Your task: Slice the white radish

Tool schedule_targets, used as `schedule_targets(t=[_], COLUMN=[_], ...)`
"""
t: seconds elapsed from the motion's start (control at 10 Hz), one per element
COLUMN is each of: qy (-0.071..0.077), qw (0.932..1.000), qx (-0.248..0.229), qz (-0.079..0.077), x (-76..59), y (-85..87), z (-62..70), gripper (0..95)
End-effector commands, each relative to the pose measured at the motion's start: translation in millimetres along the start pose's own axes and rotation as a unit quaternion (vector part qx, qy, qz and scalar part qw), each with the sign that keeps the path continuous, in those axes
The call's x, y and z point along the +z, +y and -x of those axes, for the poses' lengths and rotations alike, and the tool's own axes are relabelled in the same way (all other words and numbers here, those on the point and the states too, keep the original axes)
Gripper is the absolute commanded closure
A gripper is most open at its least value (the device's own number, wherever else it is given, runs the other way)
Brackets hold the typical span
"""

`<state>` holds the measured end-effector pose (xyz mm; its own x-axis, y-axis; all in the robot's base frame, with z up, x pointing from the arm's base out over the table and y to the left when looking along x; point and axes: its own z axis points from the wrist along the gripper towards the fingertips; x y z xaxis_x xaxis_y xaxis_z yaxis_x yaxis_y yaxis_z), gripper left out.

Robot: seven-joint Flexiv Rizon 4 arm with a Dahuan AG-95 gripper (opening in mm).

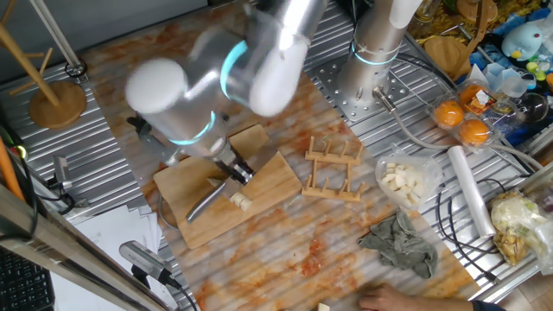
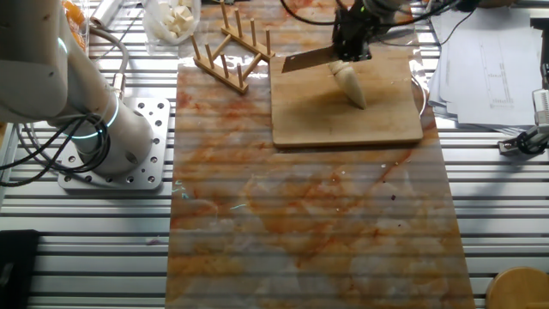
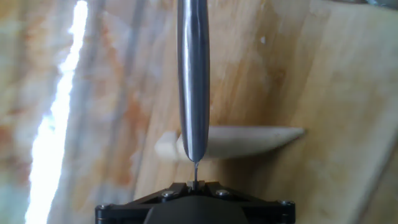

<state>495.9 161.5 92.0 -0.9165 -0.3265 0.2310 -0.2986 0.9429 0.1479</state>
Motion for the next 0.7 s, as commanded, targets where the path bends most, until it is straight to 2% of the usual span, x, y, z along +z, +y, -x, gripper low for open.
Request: schedule_targets(t=[0.1, 0.2, 0.4, 0.7], qy=[0.001, 0.000, -0.002, -0.007], qw=[0.9998, 0.9997, 0.9996, 0.9994], qx=[0.008, 0.011, 0.014, 0.017], qz=[-0.019, -0.020, -0.024, -0.031], x=[-4.8, -5.2, -4.1, 2.2], y=[-1.4, -3.5, -5.4, -7.8], z=[13.2, 21.3, 28.8, 33.5], gripper=[95.0, 95.0, 95.0, 95.0])
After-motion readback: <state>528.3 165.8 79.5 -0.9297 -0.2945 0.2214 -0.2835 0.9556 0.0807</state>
